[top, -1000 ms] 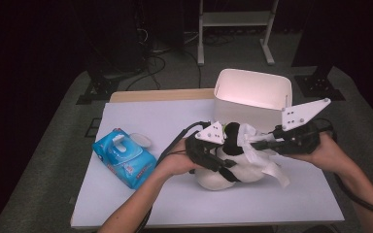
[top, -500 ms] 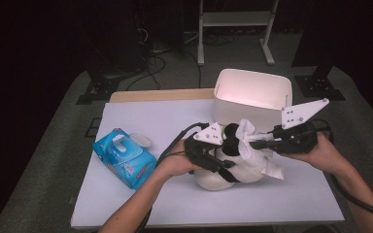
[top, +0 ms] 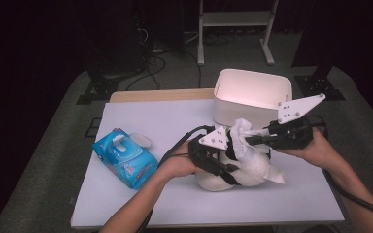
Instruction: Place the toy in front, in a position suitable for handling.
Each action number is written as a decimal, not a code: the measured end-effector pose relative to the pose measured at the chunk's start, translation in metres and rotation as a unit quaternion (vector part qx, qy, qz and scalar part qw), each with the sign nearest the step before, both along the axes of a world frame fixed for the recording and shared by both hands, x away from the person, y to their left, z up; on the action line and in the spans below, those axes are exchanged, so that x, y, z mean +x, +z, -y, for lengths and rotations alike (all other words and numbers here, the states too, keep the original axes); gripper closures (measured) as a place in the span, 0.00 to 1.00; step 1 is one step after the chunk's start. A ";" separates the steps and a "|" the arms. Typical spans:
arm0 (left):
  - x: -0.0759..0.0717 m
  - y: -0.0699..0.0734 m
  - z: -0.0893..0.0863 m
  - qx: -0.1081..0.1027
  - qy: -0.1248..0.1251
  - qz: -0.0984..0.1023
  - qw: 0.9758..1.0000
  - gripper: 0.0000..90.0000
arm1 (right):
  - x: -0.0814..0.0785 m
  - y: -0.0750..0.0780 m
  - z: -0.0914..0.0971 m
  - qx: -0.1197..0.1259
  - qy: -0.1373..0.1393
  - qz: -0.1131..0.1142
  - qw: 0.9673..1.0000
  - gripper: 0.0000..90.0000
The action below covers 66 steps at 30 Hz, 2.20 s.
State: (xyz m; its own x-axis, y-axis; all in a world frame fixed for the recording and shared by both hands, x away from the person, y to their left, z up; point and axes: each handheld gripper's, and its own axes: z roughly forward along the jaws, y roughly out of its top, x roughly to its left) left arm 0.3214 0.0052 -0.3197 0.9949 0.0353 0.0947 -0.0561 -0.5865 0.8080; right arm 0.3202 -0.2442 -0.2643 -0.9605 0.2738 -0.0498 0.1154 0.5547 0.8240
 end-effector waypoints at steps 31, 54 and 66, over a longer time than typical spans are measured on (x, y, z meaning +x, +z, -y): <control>0.003 0.003 0.018 0.056 0.021 0.010 0.998 0.48 | -0.012 -0.013 0.003 -0.025 0.011 -0.005 1.000 0.91; 0.004 -0.023 -0.004 0.078 0.064 0.016 0.995 0.39 | -0.013 -0.061 0.043 -0.031 -0.045 -0.045 0.997 0.91; 0.008 -0.024 -0.016 0.061 0.075 0.008 0.995 0.31 | -0.002 -0.064 0.020 -0.057 -0.021 -0.046 0.997 0.91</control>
